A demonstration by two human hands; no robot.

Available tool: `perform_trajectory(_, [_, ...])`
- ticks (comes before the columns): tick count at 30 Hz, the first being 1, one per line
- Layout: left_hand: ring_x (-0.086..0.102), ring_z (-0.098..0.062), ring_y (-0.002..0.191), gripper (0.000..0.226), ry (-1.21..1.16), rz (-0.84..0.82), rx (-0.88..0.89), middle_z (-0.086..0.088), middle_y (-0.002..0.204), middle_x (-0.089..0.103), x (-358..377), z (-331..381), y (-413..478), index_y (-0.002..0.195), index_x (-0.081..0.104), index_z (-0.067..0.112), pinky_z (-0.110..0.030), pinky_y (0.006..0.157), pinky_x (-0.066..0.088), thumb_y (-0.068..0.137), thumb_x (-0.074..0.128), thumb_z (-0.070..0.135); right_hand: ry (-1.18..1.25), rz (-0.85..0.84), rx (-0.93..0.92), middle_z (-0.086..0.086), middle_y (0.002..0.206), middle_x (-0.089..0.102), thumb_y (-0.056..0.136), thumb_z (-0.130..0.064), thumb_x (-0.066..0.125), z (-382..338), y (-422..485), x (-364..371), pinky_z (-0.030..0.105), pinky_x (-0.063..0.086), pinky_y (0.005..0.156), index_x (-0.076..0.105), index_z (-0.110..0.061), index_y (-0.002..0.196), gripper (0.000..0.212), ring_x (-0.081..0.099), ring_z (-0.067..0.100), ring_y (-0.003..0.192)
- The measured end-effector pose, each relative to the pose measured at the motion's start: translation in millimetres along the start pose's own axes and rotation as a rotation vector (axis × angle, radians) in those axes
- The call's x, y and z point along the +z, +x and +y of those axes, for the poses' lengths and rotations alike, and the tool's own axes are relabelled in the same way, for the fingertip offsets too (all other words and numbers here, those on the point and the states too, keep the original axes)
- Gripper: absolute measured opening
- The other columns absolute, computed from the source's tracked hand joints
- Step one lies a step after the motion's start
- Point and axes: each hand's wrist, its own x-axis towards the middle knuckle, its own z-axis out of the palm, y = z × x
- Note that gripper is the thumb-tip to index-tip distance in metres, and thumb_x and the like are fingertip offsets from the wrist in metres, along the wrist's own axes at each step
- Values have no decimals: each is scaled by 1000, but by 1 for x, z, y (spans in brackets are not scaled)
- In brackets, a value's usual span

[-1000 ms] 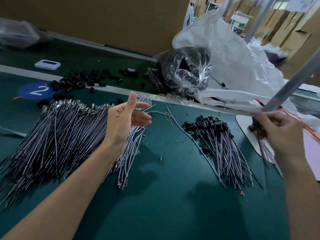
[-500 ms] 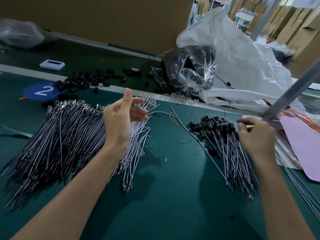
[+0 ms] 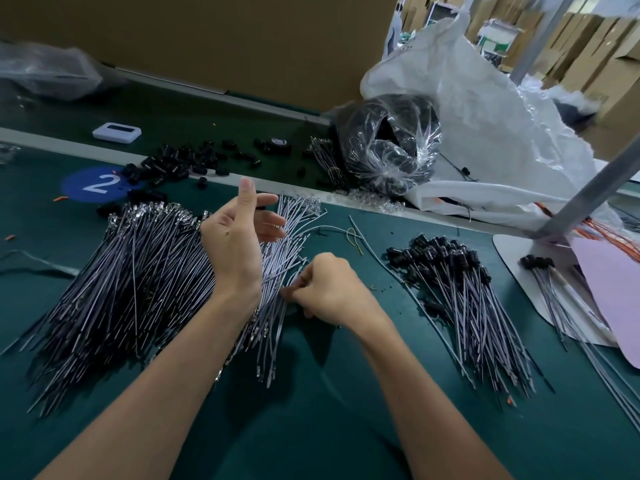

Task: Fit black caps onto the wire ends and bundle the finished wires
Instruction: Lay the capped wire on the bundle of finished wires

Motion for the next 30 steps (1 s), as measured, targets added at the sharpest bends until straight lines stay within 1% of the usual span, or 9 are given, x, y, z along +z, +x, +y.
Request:
perform_trajectory(4, [64, -20, 56, 43, 12, -8, -2, -9, 63, 69, 0, 1, 0, 80, 73, 8, -25, 54, 51, 99, 51, 40, -38, 48, 24, 12, 74, 68, 85, -23, 66, 0, -2, 2, 39, 58, 73, 72, -7, 81, 17, 66, 33, 82])
perform_trajectory(9, [64, -20, 54, 41, 15, -12, 35, -7, 62, 69, -1, 7, 2, 79, 73, 10, -24, 54, 52, 99, 52, 39, -167, 165, 5, 12, 88, 60, 87, -46, 66, -5, -9, 11, 32, 38, 67, 65, -9, 88, 38, 57, 35, 87])
perform_trajectory(12, [64, -17, 54, 36, 94, -20, 72, -3, 62, 70, -6, 16, 8, 79, 73, 13, -24, 55, 53, 98, 54, 37, -113, 114, 12, 6, 72, 51, 87, -31, 64, -8, -9, 11, 31, 39, 67, 59, -8, 75, 26, 52, 36, 78])
perform_trajectory(14, [66, -16, 56, 31, 274, -28, 80, 1, 64, 70, -15, 23, 15, 76, 71, 18, -26, 58, 54, 97, 57, 36, -33, 92, 24, 7, 61, 48, 83, -22, 60, -7, -9, 9, 31, 39, 62, 52, -7, 62, 26, 48, 31, 68])
perform_trajectory(16, [66, -16, 61, 28, 634, -67, 107, 5, 67, 70, -30, 29, 25, 75, 71, 23, -32, 65, 56, 94, 60, 40, 81, 79, 24, 9, 60, 52, 82, -19, 58, -4, -9, 7, 31, 41, 58, 49, -8, 58, 28, 48, 25, 61])
perform_trajectory(19, [63, -21, 73, 26, 1263, -122, 136, 3, 74, 68, -51, 36, 34, 85, 74, 22, -33, 70, 51, 88, 66, 46, 176, 112, 24, 3, 51, 51, 84, -23, 61, 5, -12, 3, 23, 39, 48, 55, -8, 54, 33, 44, 16, 50])
perform_trajectory(21, [60, -25, 75, 24, 1469, -157, 95, -3, 77, 68, -58, 39, 33, 88, 74, 22, -33, 68, 48, 86, 70, 45, 196, 143, 6, -2, 46, 53, 81, -24, 62, 11, -12, -1, 21, 40, 45, 63, -5, 57, 31, 45, 11, 46])
perform_trajectory(27, [63, -32, 89, 24, 1625, -206, 9, -8, 91, 69, -58, 38, 31, 91, 72, 20, -33, 71, 47, 79, 78, 41, 448, 130, -39, -2, 62, 71, 82, -12, 70, 30, -12, -16, 23, 45, 49, 69, -16, 79, 5, 54, 3, 46])
perform_trajectory(30, [64, -31, 91, 16, 1571, -229, -29, -7, 92, 70, -57, 36, 33, 90, 72, 22, -35, 73, 50, 79, 80, 30, 546, 36, -56, 2, 63, 71, 81, -12, 78, 41, -14, -22, 21, 44, 48, 68, -13, 92, 15, 55, 7, 47])
